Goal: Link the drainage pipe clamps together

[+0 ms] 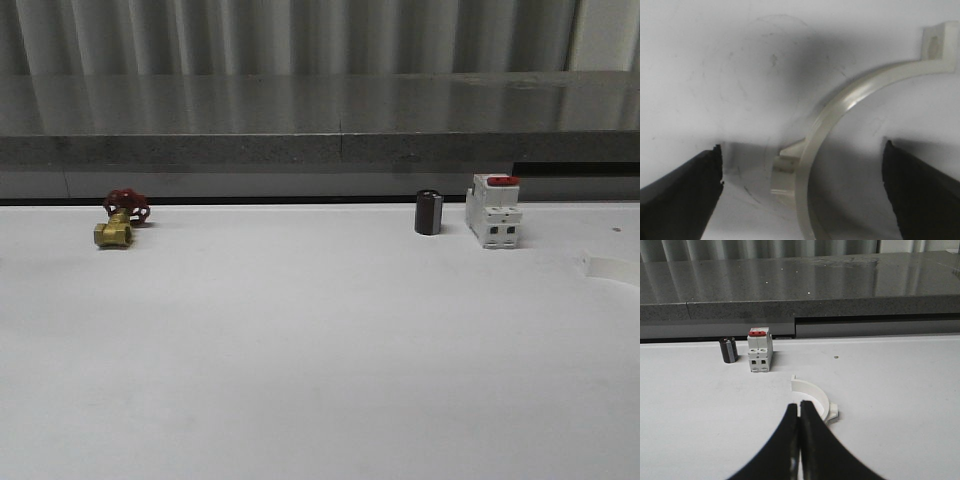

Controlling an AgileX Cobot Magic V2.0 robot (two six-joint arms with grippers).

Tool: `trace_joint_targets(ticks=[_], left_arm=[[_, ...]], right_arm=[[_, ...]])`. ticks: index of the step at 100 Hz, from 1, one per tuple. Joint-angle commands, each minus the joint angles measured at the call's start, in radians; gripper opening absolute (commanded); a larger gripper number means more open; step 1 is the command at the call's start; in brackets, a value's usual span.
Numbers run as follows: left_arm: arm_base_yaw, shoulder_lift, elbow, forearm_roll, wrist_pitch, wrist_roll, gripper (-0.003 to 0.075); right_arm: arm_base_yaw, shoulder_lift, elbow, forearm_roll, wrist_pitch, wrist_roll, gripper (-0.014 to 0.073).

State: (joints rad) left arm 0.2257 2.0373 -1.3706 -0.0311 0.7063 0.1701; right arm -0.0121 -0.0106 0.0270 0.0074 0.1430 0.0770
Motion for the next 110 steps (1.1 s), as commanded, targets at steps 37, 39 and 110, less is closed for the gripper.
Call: trace_joint_targets(ticks=[37,39,110], left_arm=[[0.001,-0.045,-0.027,-0.013,-0.023,-0.002,0.0374],[0.001,-0.045,-0.027,-0.013,-0.023,-0.002,0.0335],[-0.192,-0.271,-0.013,-0.083,0.167,-0.215,0.0014]], right_arm=[[-0.004,-0.02,-0.016,0.001,-0.085,-0.006,-0.0117],[-0.004,-0.02,-0.016,0.001,-0.085,-0.006,-0.0117],[-0.004,-0.02,-0.016,0.001,-0.085,-0.006,-0.0117]])
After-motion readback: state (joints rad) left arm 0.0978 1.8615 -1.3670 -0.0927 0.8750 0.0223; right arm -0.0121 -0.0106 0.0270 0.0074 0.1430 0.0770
